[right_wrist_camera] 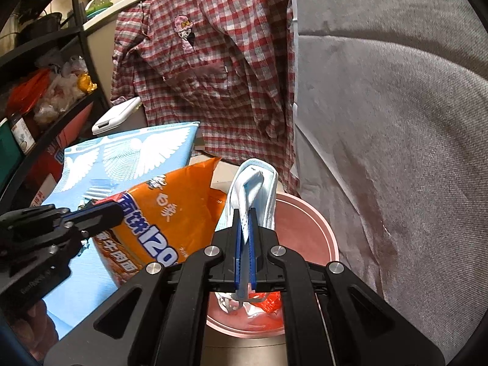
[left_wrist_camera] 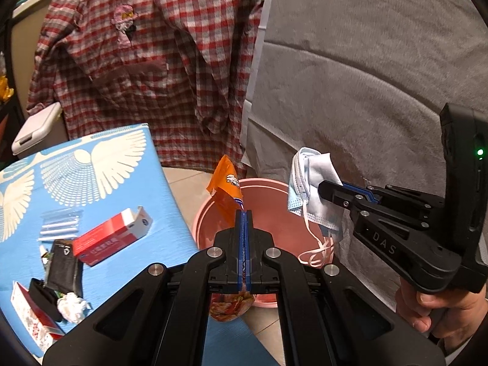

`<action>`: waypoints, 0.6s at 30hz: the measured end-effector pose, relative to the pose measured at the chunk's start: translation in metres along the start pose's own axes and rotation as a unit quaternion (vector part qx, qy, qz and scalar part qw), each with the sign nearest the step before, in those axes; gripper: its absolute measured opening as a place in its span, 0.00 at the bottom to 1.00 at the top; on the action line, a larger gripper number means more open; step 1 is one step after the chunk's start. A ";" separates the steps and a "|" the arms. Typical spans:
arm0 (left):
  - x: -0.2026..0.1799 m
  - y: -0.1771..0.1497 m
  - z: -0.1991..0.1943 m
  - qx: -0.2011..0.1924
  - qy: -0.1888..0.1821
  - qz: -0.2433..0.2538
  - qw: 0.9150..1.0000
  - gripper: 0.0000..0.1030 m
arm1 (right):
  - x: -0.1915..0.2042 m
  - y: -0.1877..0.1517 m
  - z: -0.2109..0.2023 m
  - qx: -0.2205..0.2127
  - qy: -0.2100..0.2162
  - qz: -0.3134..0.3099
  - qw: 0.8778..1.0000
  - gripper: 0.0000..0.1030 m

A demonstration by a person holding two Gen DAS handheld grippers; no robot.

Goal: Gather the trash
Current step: 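Carry the face mask to the bucket with the right tool while the left carries the orange bag, then open both tools over the pink bucket to drop the mask and orange bag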

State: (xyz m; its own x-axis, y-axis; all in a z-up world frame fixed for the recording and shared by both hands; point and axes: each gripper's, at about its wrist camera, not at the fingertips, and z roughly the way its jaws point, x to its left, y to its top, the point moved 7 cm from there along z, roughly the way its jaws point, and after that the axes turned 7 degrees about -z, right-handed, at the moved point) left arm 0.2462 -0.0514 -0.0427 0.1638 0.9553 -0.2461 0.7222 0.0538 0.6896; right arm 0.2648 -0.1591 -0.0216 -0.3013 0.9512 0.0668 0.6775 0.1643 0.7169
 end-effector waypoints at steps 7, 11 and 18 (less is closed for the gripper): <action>-0.002 -0.004 0.013 0.012 0.001 0.005 1.000 0.01 | -0.004 -0.003 0.008 0.013 -0.007 0.009 1.000 0.11; 0.002 -0.002 0.011 0.009 0.004 -0.002 1.000 0.13 | -0.005 -0.004 0.008 0.012 -0.012 0.010 1.000 0.27; 0.007 0.001 0.004 0.000 0.006 -0.006 1.000 0.16 | -0.004 -0.002 0.005 0.007 -0.016 0.008 1.000 0.36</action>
State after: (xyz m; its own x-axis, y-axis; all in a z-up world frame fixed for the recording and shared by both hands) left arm 0.2503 -0.0459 -0.0464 0.1470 0.9579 -0.2468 0.7246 0.0655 0.6860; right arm 0.2687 -0.1619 -0.0268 -0.2688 0.9616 0.0549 0.6920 0.1531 0.7055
